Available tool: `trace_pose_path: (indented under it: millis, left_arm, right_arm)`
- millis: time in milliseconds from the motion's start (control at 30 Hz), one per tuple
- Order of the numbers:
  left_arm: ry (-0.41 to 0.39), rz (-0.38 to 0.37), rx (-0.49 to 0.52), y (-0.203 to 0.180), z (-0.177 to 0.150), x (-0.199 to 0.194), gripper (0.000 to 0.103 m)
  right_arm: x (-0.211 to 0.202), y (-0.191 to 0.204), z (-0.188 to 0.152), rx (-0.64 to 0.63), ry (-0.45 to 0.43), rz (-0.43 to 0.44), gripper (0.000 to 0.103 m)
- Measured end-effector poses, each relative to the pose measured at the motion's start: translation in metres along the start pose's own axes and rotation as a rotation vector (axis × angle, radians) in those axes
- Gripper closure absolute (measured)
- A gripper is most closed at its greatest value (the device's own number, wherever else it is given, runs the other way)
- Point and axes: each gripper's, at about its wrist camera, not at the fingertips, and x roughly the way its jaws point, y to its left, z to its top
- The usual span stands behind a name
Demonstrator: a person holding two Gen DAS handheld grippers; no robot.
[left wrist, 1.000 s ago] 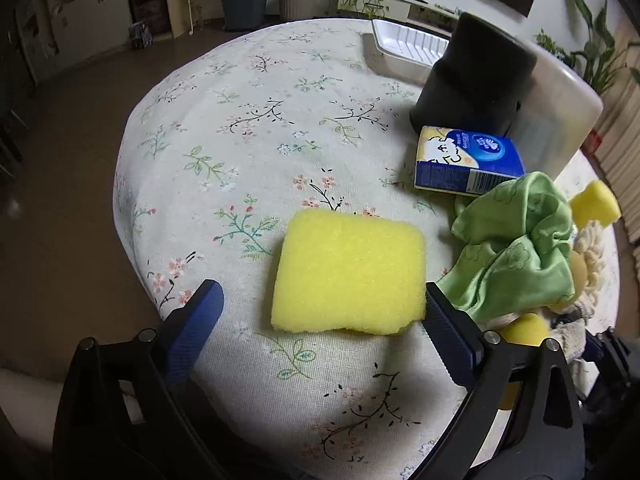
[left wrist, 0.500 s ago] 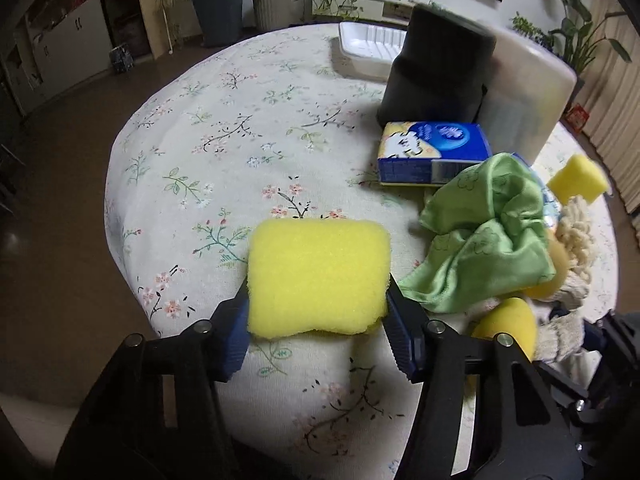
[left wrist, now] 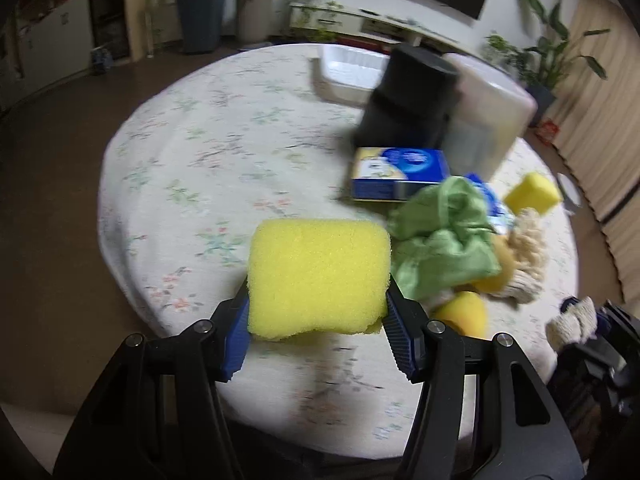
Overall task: Organize soft objects
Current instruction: 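Grasp a knitted white pad with the right tool while the left tool holds the sponge, then carry both items to the white plastic tray and open both tools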
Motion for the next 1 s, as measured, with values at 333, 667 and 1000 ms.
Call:
trace_pose_path:
  millis: [333,667,1000]
  left_arm:
    - [-0.104,-0.021,0.082,0.002,0.056,-0.016,0.048]
    - [-0.172,-0.054,0.197,0.01,0.197,0.038,0.048]
    - [-0.09,-0.033,0.44,-0.035,0.278,0.14,0.047]
  right_arm:
    - [-0.054,-0.085,0.025,0.13,-0.015,-0.171,0.053]
    - [-0.03,-0.198,0.144,0.09,-0.065,-0.325,0.053]
    - [0.098,-0.256,0.242,0.003,0.106,-0.234,0.053]
